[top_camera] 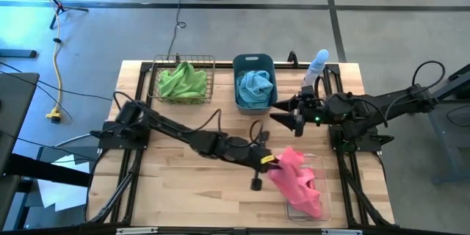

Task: Sort microfiber towel by color & place in baskets
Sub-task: Put the pink microfiber cloth into the transparent bin

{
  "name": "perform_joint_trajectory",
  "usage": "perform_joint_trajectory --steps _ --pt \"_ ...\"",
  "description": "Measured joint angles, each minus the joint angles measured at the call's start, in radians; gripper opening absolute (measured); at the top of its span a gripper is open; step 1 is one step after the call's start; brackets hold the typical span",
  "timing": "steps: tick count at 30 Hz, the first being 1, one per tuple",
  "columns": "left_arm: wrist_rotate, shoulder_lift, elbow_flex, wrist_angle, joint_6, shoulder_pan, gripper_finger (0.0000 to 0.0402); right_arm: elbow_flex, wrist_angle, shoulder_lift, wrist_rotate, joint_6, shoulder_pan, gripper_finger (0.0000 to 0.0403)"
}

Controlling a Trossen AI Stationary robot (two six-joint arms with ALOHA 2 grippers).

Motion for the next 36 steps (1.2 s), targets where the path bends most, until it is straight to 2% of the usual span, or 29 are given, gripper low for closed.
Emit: perform_joint_trajectory --steps 7,16,27,32,36 --pt "0.061 0.127 0.144 0.097 0.029 0.026 0.0 0.0 -0.006 0.0 0.03 0.008 0.0 0.0298" --pt "0.117 0.206 0.166 0.237 -0.015 0.026 0.0 0.0 -0.01 0.0 0.051 0.032 0.0 0.0298" --pt "0.092 0.356 0.166 0.398 -0.13 0.026 0.0 0.0 -0.011 0.0 0.089 0.036 0.0 0.0298" --pt "0.035 0.395 0.165 0.396 -0.164 0.026 0.0 0.0 -0.014 0.0 0.089 0.036 0.0 0.0298" --pt "0.029 0.392 0.165 0.348 -0.164 0.026 0.0 0.0 -0.026 0.0 0.089 0.036 0.0 0.0298"
